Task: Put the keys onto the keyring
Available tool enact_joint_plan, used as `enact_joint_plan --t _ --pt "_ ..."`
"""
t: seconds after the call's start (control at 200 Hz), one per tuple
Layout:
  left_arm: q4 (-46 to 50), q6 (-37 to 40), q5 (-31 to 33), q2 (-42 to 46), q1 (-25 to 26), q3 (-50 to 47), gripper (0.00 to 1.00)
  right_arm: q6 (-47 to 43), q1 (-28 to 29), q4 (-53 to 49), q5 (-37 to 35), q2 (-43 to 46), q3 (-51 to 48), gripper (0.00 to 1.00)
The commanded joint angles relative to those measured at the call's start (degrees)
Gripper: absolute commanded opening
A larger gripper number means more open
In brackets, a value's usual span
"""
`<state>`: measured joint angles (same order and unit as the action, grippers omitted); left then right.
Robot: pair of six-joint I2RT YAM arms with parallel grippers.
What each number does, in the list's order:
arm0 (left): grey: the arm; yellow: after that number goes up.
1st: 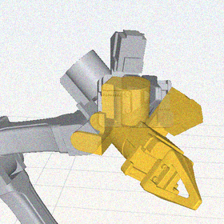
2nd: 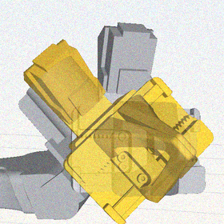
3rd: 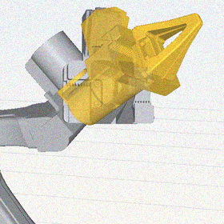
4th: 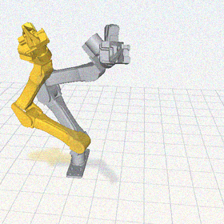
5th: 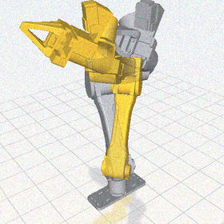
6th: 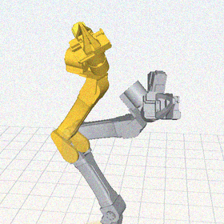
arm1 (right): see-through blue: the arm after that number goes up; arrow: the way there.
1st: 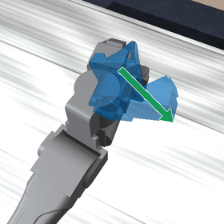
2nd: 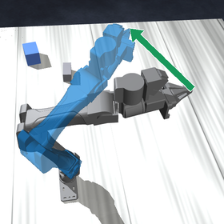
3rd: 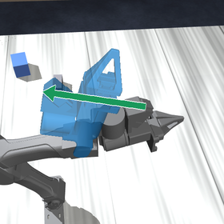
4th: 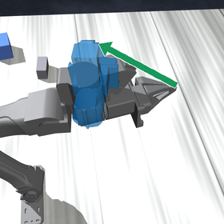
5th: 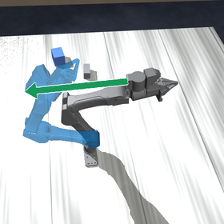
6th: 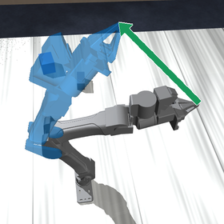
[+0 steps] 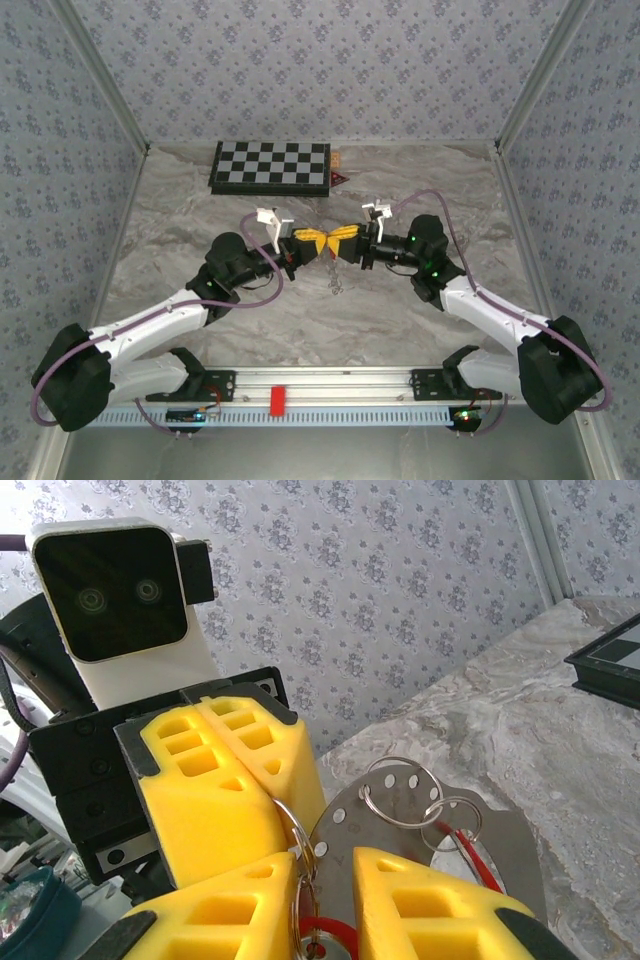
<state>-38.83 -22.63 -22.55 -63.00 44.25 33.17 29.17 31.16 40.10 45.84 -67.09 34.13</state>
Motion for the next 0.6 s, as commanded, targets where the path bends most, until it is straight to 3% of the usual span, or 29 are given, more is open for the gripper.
enact_joint_plan --t 0.0,0.265,0.385,0.595 --pt "-4.1 -0.9 -1.4 0.8 -0.1 0.8 0.0 0.5 0.3 2.2 1.3 -0.3 1.7 0.19" --pt "-4.3 -0.9 -1.9 0.4 -0.1 0.8 0.0 1.0 0.5 4.3 2.4 -0.8 1.3 0.16" --pt "-4.3 -0.9 -1.7 0.5 -0.1 0.8 0.0 0.6 0.5 4.7 2.7 -1.2 1.1 0.0" --pt "-2.9 0.1 0.0 1.2 -0.2 0.1 0.0 -4.5 0.5 0.6 1.3 0.3 0.4 0.0"
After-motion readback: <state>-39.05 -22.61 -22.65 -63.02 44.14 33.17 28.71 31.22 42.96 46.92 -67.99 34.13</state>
